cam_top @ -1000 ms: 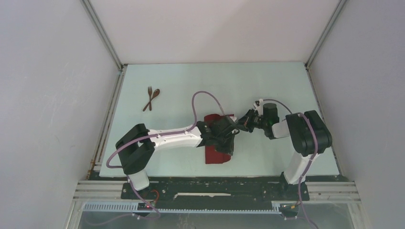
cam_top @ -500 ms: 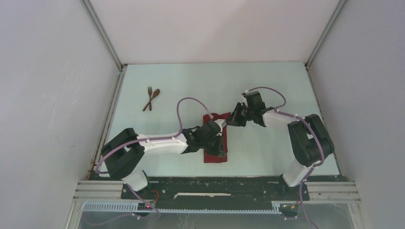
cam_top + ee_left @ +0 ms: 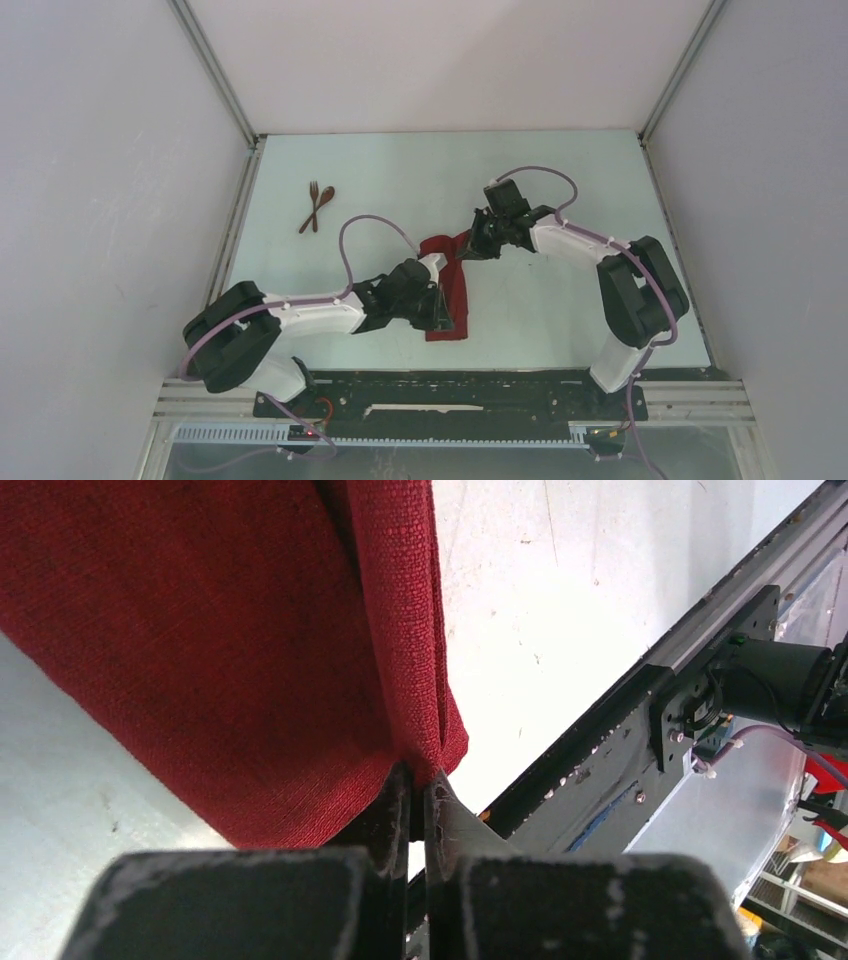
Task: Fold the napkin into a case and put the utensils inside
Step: Fold the 2/3-rectangle-folded napkin at the center of the board.
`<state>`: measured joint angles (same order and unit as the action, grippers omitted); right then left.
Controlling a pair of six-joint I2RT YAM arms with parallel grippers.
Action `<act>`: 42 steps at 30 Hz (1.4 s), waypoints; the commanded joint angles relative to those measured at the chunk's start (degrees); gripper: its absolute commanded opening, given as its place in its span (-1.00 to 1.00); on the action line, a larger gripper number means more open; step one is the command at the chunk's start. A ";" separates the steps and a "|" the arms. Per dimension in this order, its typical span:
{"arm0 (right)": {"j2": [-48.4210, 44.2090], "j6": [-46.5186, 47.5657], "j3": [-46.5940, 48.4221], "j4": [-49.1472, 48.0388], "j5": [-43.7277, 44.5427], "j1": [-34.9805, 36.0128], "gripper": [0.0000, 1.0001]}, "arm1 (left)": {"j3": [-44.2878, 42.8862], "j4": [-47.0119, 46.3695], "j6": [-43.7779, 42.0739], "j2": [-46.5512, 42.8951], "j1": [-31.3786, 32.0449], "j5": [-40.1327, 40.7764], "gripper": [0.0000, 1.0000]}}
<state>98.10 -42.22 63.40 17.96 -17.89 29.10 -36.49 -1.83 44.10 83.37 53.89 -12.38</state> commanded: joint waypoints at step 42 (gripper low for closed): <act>18.87 -0.11 15.94 -11.20 -8.58 8.17 -1.00 | 17.07 -3.20 0.46 -16.10 -6.31 -6.86 -0.18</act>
<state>117.03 -42.65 80.84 16.95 -24.62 38.15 -21.17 -9.45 44.64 73.19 49.10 -14.39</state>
